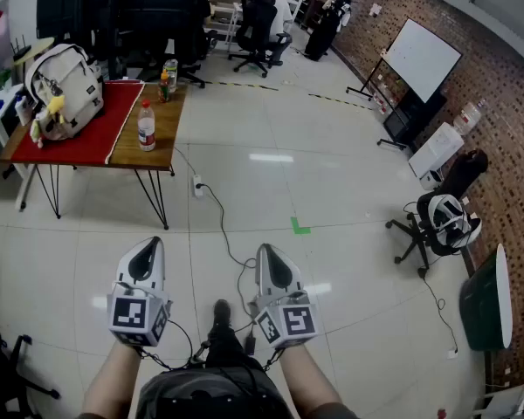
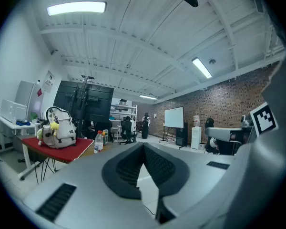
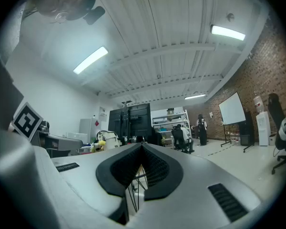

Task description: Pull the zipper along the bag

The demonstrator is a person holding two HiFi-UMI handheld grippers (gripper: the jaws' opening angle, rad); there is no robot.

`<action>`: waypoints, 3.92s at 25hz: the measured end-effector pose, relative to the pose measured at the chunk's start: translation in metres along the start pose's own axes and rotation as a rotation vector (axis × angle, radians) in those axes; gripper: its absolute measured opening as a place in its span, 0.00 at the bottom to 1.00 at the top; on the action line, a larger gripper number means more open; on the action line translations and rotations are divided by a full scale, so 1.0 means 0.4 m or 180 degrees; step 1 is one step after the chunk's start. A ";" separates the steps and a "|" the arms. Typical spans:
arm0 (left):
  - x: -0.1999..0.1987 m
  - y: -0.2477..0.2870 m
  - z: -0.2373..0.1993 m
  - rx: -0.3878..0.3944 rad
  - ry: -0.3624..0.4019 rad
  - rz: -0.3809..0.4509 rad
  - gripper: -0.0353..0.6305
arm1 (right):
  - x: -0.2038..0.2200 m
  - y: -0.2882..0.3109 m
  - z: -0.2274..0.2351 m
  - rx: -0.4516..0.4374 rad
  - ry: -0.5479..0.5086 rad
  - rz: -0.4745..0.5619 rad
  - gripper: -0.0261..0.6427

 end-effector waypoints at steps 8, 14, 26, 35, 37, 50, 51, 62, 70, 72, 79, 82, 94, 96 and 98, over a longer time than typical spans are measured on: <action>-0.007 0.174 -0.032 0.0039 0.0021 0.0084 0.09 | 0.020 0.188 0.086 -0.0077 -0.0073 0.0172 0.05; -0.021 0.438 -0.033 -0.0024 0.0027 0.0119 0.09 | 0.056 0.405 0.277 -0.0132 0.0044 0.0144 0.05; -0.080 1.014 0.020 -0.0136 0.0028 0.0014 0.09 | 0.102 0.839 0.706 -0.0241 0.0231 0.0070 0.05; -0.109 1.315 0.062 -0.0272 0.0054 0.0025 0.09 | 0.119 1.047 0.948 -0.0397 0.0284 0.0067 0.05; -0.114 1.353 0.075 -0.0276 0.0063 0.0060 0.09 | 0.122 1.072 0.983 -0.0429 0.0265 0.0075 0.05; -0.119 1.481 0.113 -0.0242 0.0139 0.0026 0.09 | 0.153 1.140 1.093 -0.0437 0.0358 0.0044 0.05; -0.120 1.489 0.108 -0.0242 0.0146 0.0030 0.09 | 0.154 1.147 1.095 -0.0431 0.0361 0.0052 0.05; -0.113 1.563 0.039 -0.0237 0.0115 0.0091 0.09 | 0.171 1.234 1.095 -0.0383 0.0315 0.0064 0.05; -0.144 1.654 -0.179 -0.0134 0.0081 0.0147 0.09 | 0.169 1.442 1.000 -0.0202 0.0251 0.0115 0.05; -0.162 1.689 -0.246 -0.0109 0.0082 0.0198 0.09 | 0.164 1.514 0.964 -0.0175 0.0223 0.0178 0.05; -0.224 1.809 -0.450 0.0074 0.0055 0.0329 0.09 | 0.139 1.734 0.831 -0.0194 0.0090 0.0308 0.05; -0.246 1.836 -0.520 0.0179 -0.0003 0.0310 0.09 | 0.134 1.803 0.789 -0.0117 0.0076 0.0332 0.05; -0.267 1.910 -0.651 0.0555 -0.0116 0.0410 0.09 | 0.136 1.945 0.698 0.0020 -0.0003 0.0409 0.05; -0.262 1.923 -0.644 0.0537 -0.0112 0.0378 0.09 | 0.144 1.946 0.711 0.0001 0.0021 0.0383 0.05; -0.260 1.936 -0.633 0.0490 -0.0099 0.0361 0.09 | 0.153 1.944 0.730 -0.0019 0.0069 0.0368 0.05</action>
Point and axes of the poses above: the fingertips, and each gripper's own axes: y forward along the fingers, z to its right, x out of its underside, the point moved 10 cm from there along -y, backward along the fingers, and after that the axes turned 8 degrees about -x, right-handed, at the moved point
